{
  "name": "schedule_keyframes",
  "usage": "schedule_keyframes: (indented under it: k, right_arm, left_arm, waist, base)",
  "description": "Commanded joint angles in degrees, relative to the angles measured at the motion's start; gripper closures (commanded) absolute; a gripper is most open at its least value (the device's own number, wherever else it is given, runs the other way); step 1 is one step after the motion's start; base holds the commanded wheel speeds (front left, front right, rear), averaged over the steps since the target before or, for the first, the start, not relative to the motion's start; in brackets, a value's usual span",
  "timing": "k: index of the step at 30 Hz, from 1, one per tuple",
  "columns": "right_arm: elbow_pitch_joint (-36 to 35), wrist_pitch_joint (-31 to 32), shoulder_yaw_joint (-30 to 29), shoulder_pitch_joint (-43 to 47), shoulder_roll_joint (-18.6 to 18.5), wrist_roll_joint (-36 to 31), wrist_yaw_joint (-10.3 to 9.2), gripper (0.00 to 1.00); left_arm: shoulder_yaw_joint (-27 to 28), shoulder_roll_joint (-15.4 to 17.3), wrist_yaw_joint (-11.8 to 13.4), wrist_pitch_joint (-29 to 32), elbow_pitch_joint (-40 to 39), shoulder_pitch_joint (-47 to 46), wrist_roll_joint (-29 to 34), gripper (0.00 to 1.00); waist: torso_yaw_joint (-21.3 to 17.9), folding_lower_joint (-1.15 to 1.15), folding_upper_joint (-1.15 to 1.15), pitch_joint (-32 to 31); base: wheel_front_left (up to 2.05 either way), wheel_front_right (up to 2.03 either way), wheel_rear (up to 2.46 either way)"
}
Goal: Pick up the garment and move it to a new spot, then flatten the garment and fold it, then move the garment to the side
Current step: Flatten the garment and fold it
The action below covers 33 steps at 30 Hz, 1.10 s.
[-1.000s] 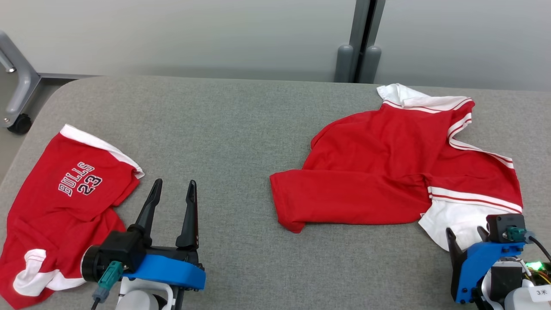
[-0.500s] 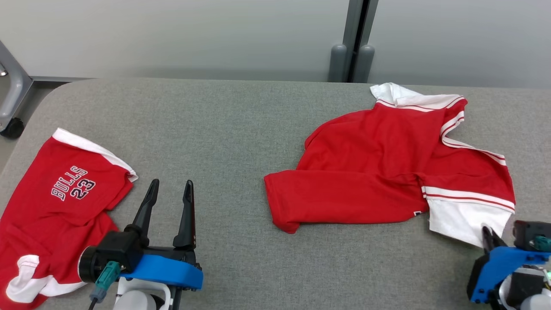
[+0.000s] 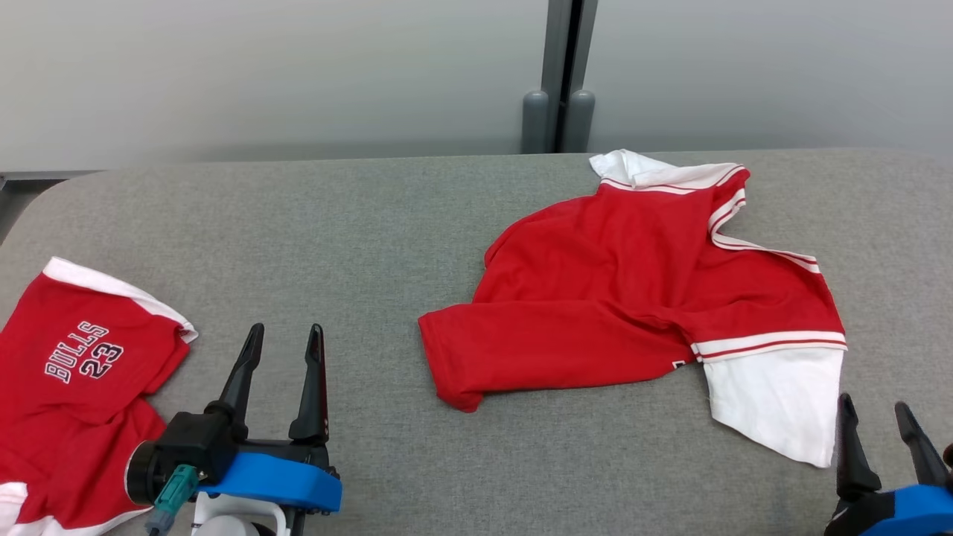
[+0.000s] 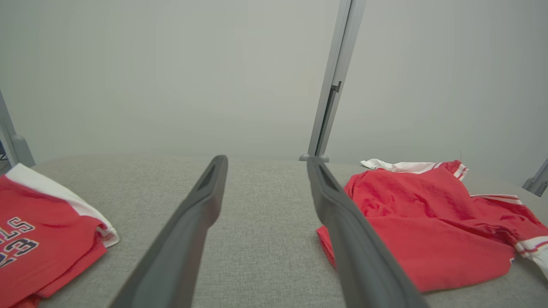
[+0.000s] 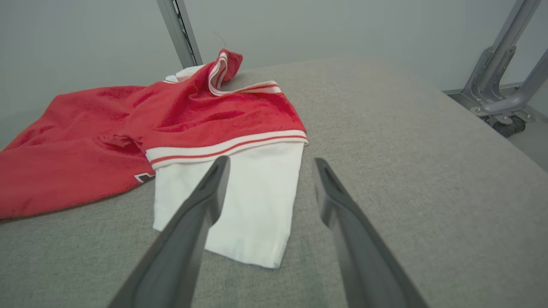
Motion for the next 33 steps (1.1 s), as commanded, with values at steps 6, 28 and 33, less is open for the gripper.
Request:
schedule_keyframes:
  k: [6, 28, 33]
  right_arm:
    - [-8.1, -7.1, 4.6, 0.2, 0.0, -6.9, 0.03, 0.00]
    - [-8.8, -7.1, 15.3, -2.5, 0.0, -6.3, 0.02, 0.00]
    - [-8.1, -7.1, 16.2, -3.3, 0.0, -6.3, 0.02, 0.00]
  left_arm:
    - [-0.7, 0.5, -0.1, -0.1, 0.7, -0.3, 0.4, 0.00]
    - [-10.1, -0.1, -1.6, 13.6, 22.6, -14.9, -5.5, 0.00]
    - [-11.9, 0.9, -1.5, 17.1, 28.7, -20.3, -6.4, 0.00]
  waist:
    - [-2.2, 0.00, 0.00, -0.4]
    - [-5.4, 0.00, 0.00, 1.9]
    - [-7.5, 0.00, 0.00, 3.5]
  base:
    - [0.00, 0.00, 0.00]
    - [0.00, 0.00, 0.00]
    - [0.00, 0.00, 0.00]
